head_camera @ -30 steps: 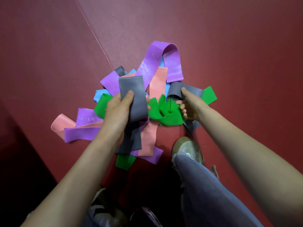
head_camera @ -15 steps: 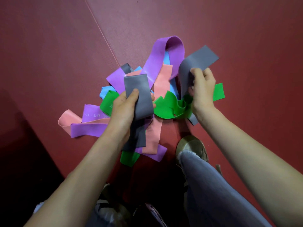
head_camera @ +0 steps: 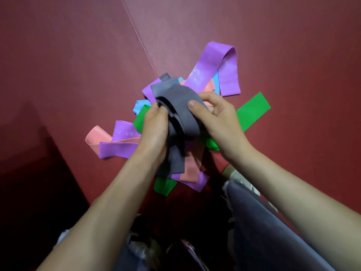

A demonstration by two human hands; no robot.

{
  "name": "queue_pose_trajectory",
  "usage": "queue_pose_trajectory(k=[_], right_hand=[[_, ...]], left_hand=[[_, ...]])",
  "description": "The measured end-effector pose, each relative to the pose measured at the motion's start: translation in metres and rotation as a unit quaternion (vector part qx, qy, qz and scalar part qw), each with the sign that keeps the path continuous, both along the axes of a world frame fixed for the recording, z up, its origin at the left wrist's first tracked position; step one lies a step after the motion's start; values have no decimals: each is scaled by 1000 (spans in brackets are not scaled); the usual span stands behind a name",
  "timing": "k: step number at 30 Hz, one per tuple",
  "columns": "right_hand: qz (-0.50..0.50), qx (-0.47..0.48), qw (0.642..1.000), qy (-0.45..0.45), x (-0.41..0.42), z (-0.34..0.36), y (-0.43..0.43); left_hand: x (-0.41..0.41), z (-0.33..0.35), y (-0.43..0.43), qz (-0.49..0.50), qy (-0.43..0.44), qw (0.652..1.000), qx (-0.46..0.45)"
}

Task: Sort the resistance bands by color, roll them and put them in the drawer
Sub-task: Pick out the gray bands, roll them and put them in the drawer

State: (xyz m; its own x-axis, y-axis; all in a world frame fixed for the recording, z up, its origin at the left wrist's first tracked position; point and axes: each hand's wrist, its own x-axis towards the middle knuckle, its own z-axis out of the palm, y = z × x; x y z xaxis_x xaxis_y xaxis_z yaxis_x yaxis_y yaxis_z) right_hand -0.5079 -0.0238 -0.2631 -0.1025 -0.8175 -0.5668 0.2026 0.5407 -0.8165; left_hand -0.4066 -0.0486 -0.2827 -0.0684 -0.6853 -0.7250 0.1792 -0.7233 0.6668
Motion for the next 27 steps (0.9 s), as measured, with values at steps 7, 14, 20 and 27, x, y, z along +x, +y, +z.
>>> queue_pose_trajectory(k=[7,14,20,27], right_hand=[[-17,-16,1000,-21,5,-7,7],[-42,-1,999,-33,9,-13,4],[-56,0,998,-22,11,-16,3],[-34,-2,999,-1,14,-19,5]], left_hand=[[-3,2,-4,26,16,999,28],[-5,2,-4,64,54,994,74],[-7,4,-4,13,20,998,56],[-7,5,-2,-1,4,1000,-1]])
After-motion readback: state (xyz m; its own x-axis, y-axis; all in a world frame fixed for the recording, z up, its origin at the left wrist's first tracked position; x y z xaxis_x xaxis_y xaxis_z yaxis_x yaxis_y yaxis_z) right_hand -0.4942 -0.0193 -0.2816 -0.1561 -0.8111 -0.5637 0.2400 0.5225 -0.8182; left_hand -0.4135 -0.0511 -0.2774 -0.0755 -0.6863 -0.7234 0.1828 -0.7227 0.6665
